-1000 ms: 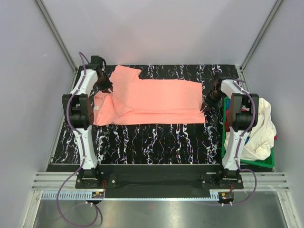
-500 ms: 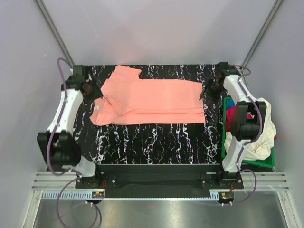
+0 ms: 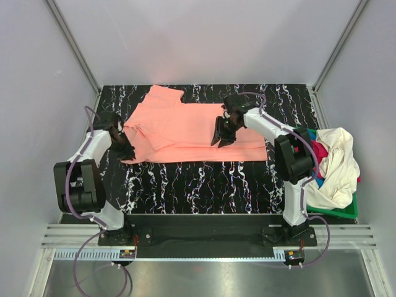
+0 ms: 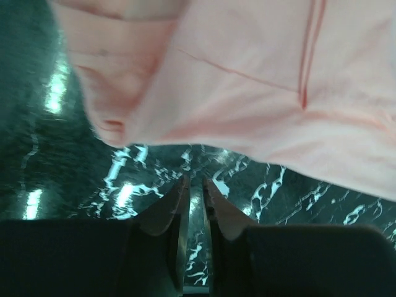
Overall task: Fold and stack the t-shirts
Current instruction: Fold the tshirt
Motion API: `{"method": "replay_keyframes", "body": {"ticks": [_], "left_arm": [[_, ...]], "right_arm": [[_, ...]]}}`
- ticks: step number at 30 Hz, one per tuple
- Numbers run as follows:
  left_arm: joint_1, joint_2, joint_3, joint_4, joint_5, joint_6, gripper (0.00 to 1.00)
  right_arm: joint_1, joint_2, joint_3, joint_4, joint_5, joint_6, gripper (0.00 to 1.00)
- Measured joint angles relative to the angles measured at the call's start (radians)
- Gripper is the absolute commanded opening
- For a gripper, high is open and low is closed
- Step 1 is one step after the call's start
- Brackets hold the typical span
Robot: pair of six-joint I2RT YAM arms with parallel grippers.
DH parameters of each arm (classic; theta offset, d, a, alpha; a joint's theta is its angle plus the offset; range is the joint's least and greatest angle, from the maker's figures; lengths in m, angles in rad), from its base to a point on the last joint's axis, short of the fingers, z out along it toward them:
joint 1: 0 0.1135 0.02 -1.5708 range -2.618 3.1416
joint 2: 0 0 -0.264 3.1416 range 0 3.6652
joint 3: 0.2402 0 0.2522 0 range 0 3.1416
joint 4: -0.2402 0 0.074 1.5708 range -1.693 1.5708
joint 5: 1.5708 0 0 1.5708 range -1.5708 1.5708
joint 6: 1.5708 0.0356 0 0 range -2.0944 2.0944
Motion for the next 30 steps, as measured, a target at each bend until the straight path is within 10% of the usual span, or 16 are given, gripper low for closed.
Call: {"method": "replay_keyframes", "body": {"ticks": [10,30], "left_arm": [[0.09,0.032,-0.023,0.051,-0.011,-0.017,0.15],[0.108,0.194,0.058,0.054,-0.089,-0.032,0.13]], "right_arm": [[0.08,0.181,0.06,0.206,-0.165,0.113,0.14],[0.08,0.302,0.191,0.209,-0.177,0.133,0.14]]}}
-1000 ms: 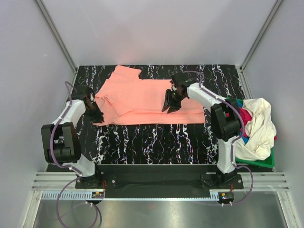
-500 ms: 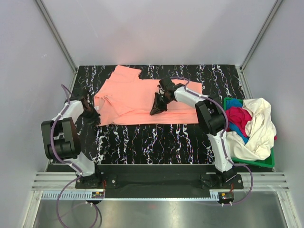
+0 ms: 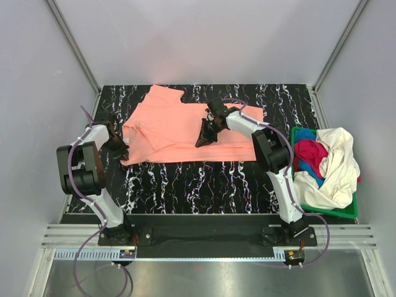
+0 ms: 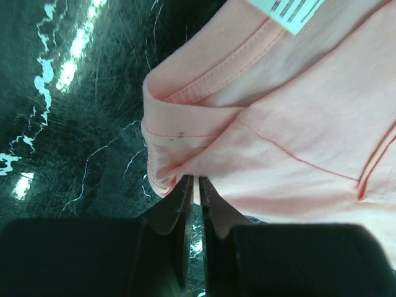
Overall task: Fold and stack the t-shirts
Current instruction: Fold the tshirt
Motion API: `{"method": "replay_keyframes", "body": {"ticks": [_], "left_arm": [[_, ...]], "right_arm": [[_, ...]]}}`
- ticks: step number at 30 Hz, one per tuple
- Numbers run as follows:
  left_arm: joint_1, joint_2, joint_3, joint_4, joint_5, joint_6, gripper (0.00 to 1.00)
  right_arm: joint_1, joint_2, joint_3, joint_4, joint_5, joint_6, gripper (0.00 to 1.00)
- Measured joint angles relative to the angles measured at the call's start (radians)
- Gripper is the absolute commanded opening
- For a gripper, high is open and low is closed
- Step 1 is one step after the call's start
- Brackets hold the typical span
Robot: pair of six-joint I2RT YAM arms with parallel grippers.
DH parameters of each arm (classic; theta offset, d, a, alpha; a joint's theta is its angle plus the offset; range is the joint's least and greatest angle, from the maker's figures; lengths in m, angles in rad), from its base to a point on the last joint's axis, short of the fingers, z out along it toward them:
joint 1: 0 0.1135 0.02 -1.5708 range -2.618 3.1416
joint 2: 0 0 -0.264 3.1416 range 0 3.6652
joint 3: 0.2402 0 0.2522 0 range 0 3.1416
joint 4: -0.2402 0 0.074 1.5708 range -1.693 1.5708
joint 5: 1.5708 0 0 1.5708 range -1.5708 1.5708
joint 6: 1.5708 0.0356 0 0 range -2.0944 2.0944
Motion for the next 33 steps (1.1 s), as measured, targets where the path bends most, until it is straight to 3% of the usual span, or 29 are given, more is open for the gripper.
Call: {"method": "replay_keyframes", "body": {"ticks": [6,12,18,25,33], "left_arm": [[0.0,0.037,0.056,-0.003,-0.03,0.0,0.14],[0.0,0.055,0.068,-0.003,-0.032,-0.003,0.15],[-0.015,-0.006,0.024,0.006,-0.015,-0.024,0.18],[-0.026,-0.008,0.021,0.01,-0.009,-0.027,0.18],[-0.027,-0.008,0.014,0.015,-0.006,-0.027,0.18]], "right_arm": [[-0.036,0.022,0.051,-0.019,0.01,-0.012,0.14],[-0.047,0.035,0.155,-0.097,0.037,-0.078,0.26],[0.021,0.008,0.127,-0.108,0.008,-0.095,0.37],[0.132,0.008,0.119,-0.122,-0.031,-0.098,0.38],[0.103,0.055,0.118,-0.109,-0.01,-0.096,0.38]]}}
